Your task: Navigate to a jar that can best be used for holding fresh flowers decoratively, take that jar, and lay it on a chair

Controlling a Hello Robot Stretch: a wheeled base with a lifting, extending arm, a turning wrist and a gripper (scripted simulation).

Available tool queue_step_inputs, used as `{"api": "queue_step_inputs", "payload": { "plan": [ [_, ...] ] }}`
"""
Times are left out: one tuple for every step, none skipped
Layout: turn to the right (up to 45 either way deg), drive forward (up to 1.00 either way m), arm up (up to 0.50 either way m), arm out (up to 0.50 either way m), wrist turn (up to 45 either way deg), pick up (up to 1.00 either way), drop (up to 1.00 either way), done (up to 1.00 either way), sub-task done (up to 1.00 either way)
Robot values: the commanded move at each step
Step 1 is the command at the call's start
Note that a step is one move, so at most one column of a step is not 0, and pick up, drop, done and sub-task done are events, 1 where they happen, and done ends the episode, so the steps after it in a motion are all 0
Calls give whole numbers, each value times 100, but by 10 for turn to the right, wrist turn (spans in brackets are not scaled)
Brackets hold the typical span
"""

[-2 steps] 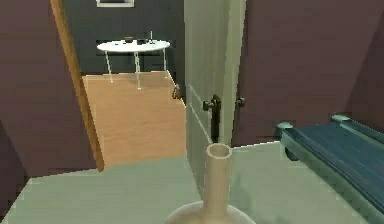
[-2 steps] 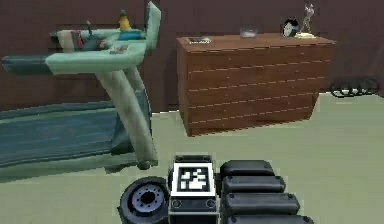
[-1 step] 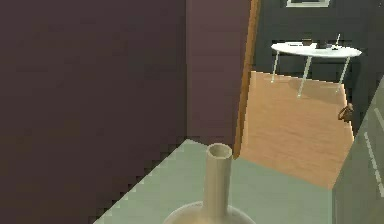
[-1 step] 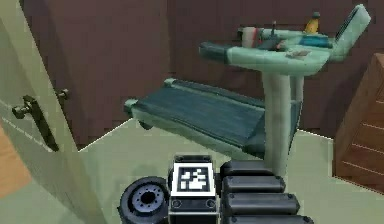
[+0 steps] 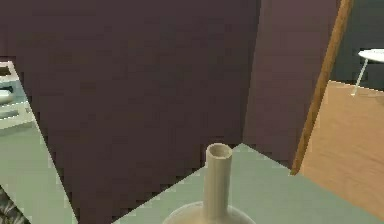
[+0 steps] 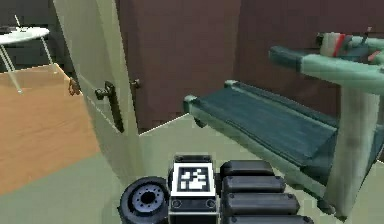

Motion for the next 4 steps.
{"api": "queue_step_inputs", "payload": {
  "plan": [
    [450, 0, 0, 0, 0, 0, 0, 0, 0],
    [270, 0, 0, 0, 0, 0, 0, 0, 0],
    [-450, 0, 0, 0, 0, 0, 0, 0, 0],
    [-330, 0, 0, 0, 0, 0, 0, 0, 0]
  ]
}}
